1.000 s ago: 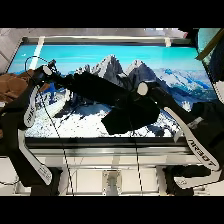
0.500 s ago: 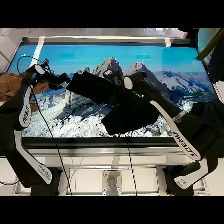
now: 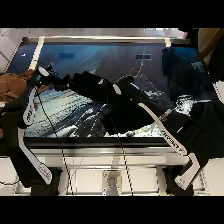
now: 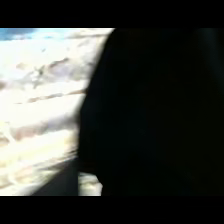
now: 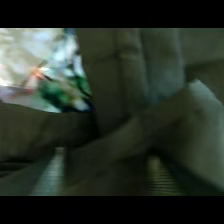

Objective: Fold the clothes and pants, and hang the long-sleeved shirts on hangers.

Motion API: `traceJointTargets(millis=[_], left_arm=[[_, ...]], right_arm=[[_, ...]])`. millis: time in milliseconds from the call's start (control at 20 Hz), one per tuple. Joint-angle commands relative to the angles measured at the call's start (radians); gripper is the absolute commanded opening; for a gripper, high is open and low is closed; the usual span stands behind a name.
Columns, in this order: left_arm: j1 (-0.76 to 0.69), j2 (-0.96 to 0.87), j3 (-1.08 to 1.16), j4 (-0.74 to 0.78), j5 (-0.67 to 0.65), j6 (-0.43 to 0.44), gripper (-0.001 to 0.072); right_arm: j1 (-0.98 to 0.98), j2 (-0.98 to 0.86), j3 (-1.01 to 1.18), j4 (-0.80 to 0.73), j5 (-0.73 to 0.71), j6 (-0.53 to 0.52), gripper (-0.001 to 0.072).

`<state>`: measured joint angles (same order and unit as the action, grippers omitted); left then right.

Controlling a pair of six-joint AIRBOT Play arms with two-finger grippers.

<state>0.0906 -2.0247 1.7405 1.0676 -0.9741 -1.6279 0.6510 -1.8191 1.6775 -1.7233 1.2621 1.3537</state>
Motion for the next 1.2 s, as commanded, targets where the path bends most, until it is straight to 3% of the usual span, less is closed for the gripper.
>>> traceJointTargets(millis=[0, 200, 450, 750, 1000, 1150], left_arm=[[-0.002, -0.005, 0.001, -0.007, 0.032, 0.001, 0.0010], [0.013, 0.040, 0.001, -0.005, 0.029, 0.051, 0.0009], [0.114, 0.235, 0.001, 0.005, 0.011, 0.098, 0.0009], [0.240, 0.493, 0.001, 0.006, -0.228, 0.257, 0.0009], [0.273, 0.568, 0.000, 0.119, -0.309, 0.252, 0.0008], [0.272, 0.568, 0.000, 0.106, -0.280, 0.250, 0.0008]], right_arm=[[-0.001, -0.014, 0.002, -0.195, 0.070, 0.050, 0.0020], [-0.054, 0.001, 0.043, -0.304, 0.274, 0.048, 0.0014], [-0.097, 0.227, 0.074, -0.303, 0.355, 0.048, 0.0015], [-0.117, 0.549, 0.074, -0.299, 0.478, 0.051, 0.0015], [-0.223, 0.638, 0.074, -0.261, 0.431, 0.050, 0.0015], [-0.296, 0.618, 0.073, -0.218, 0.297, 0.043, 0.0015]])
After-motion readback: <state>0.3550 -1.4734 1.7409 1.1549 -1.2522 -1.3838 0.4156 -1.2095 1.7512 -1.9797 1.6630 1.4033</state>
